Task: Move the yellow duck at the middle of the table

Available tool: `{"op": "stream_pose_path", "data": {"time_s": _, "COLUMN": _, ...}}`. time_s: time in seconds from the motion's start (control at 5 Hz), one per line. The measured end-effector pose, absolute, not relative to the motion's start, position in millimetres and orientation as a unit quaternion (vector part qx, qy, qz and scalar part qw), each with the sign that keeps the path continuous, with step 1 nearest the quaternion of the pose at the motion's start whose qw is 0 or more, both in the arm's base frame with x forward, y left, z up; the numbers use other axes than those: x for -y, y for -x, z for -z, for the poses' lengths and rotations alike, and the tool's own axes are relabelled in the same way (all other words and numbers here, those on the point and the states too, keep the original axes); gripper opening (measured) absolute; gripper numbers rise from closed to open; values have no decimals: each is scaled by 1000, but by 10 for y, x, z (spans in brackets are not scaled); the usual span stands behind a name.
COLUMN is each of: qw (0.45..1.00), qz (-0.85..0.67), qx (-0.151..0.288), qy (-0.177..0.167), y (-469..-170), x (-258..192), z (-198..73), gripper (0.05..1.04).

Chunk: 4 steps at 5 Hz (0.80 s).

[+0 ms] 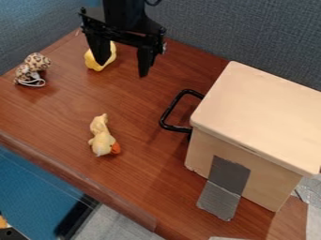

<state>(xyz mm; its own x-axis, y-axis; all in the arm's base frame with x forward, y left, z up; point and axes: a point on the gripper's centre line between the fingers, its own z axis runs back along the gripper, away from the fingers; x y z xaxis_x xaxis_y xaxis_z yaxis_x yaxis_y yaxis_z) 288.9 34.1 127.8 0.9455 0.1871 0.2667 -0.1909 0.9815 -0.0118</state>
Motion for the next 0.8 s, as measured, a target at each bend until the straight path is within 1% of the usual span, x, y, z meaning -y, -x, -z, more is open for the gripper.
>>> {"op": "stream_pose_path", "data": {"time_s": 0.2, "qw": 988, "qz": -97, "qx": 121, "qy": -7, "y": -2863, "x": -342, "z": -1196, "gripper": 1000}}
{"op": "stream_pose_path", "data": {"time_s": 0.4, "qw": 988, "qz": -121, "qx": 97, "qy": -17, "y": -2685, "x": -527, "z": -998, "gripper": 1000}}
{"op": "stream_pose_path", "data": {"time_s": 0.6, "qw": 990, "qz": -121, "qx": 72, "qy": -14, "y": -2566, "x": -579, "z": -813, "gripper": 1000}}
{"op": "stream_pose_path", "data": {"time_s": 0.8, "qw": 992, "qz": -125, "qx": 34, "qy": -12, "y": -2431, "x": -650, "z": -630, "gripper": 1000}}
